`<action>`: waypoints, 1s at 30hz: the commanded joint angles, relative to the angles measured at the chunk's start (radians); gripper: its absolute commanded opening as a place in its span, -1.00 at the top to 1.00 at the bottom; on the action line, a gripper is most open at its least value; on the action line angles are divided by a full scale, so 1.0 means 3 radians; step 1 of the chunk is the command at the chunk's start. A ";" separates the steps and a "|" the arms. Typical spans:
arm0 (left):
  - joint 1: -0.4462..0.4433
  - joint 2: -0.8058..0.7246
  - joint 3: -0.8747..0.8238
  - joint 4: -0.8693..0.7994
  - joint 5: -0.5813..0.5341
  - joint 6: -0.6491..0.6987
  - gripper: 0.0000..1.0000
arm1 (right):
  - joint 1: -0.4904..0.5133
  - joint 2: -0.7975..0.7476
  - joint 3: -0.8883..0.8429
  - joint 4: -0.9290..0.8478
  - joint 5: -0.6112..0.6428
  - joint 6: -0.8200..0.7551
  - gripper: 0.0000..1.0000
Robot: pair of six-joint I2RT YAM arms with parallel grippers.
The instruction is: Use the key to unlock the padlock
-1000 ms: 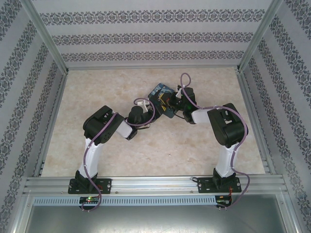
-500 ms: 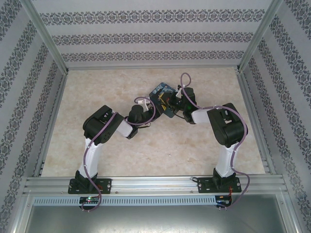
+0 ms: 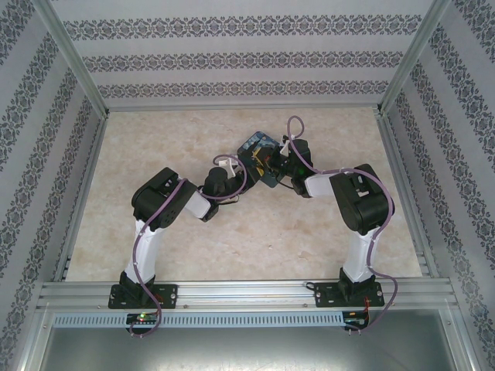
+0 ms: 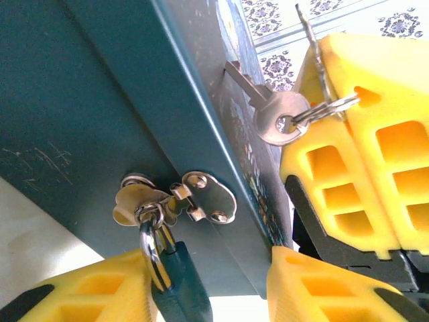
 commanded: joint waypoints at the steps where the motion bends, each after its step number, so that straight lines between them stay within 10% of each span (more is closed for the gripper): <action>1: 0.0131 0.0181 -0.0142 -0.0744 -0.0238 0.0077 0.17 | -0.0034 0.0210 -0.0147 -0.0336 0.0073 -0.0084 1.00; 8: 0.0194 0.0179 -0.0165 -0.0806 -0.0185 0.0127 -0.04 | -0.0034 0.0210 -0.0147 -0.0334 0.0071 -0.0088 1.00; 30: 0.0214 0.0142 -0.0012 -0.1367 0.0034 0.0680 0.13 | -0.0034 0.0261 -0.0148 -0.0316 0.0076 -0.0075 1.00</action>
